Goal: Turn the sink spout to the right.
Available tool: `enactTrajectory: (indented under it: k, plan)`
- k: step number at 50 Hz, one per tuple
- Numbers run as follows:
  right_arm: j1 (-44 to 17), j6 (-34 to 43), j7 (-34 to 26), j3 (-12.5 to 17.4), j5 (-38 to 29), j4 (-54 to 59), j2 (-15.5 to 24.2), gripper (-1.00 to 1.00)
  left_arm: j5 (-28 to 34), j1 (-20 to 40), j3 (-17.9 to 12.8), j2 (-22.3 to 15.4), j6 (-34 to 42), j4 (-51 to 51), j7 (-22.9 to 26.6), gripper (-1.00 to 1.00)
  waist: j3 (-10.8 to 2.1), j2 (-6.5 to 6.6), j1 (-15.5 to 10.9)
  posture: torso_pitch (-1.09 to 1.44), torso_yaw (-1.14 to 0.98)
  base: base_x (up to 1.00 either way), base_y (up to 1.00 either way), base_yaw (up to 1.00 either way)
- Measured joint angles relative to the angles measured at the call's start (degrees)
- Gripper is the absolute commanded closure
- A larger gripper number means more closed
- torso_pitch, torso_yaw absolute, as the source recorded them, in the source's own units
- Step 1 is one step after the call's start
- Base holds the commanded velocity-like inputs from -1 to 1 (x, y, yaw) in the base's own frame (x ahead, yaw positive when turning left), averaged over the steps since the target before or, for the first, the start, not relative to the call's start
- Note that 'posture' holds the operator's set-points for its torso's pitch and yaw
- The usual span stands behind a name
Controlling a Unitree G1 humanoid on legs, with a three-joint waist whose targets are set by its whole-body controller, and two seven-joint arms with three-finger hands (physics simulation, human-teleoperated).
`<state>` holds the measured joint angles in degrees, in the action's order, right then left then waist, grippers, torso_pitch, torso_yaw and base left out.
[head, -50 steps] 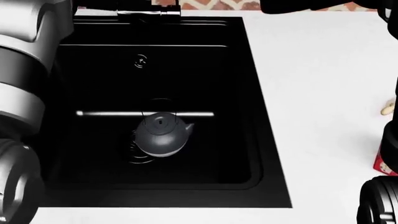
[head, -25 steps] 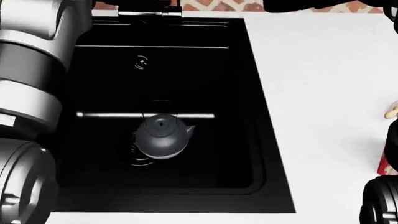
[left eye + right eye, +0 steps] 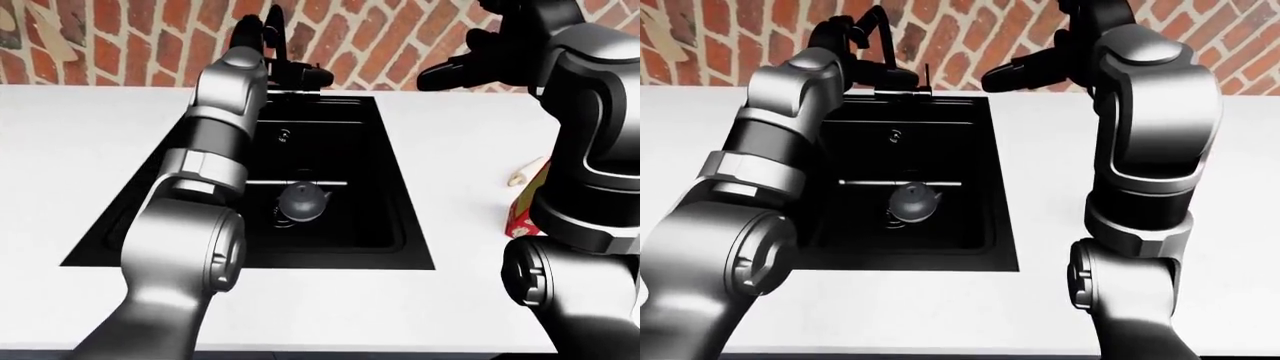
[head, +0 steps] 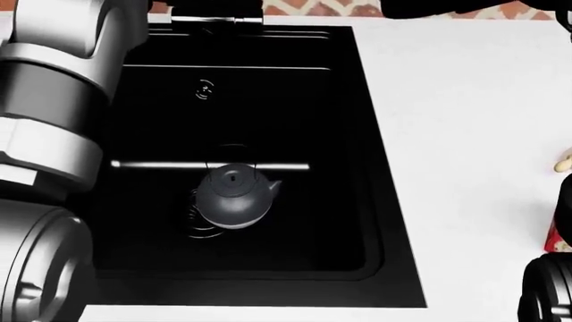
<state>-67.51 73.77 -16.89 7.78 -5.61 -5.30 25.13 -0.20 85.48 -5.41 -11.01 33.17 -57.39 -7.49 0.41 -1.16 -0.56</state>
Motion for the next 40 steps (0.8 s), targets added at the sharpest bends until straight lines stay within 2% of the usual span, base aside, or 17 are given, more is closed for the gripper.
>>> enactTrajectory:
  k: [29,40]
  plan:
    - [1.25,0.11,0.00,0.42,0.23,-0.92,0.18,-1.00,-0.57,-1.48,0.93,2.77,0.85,2.39,-0.80,-1.00,-0.07,-0.19,-0.10,-0.07,0.00,0.00,0.00,0.00]
    - [0.78,0.40,-0.11,0.20,0.24,-0.72,0.40,-1.00,-0.56,-0.36,1.28,3.56,2.15,3.47,-1.00,-1.00,-0.02,-0.21,-0.09,-0.07,0.00,0.00,0.00,0.00]
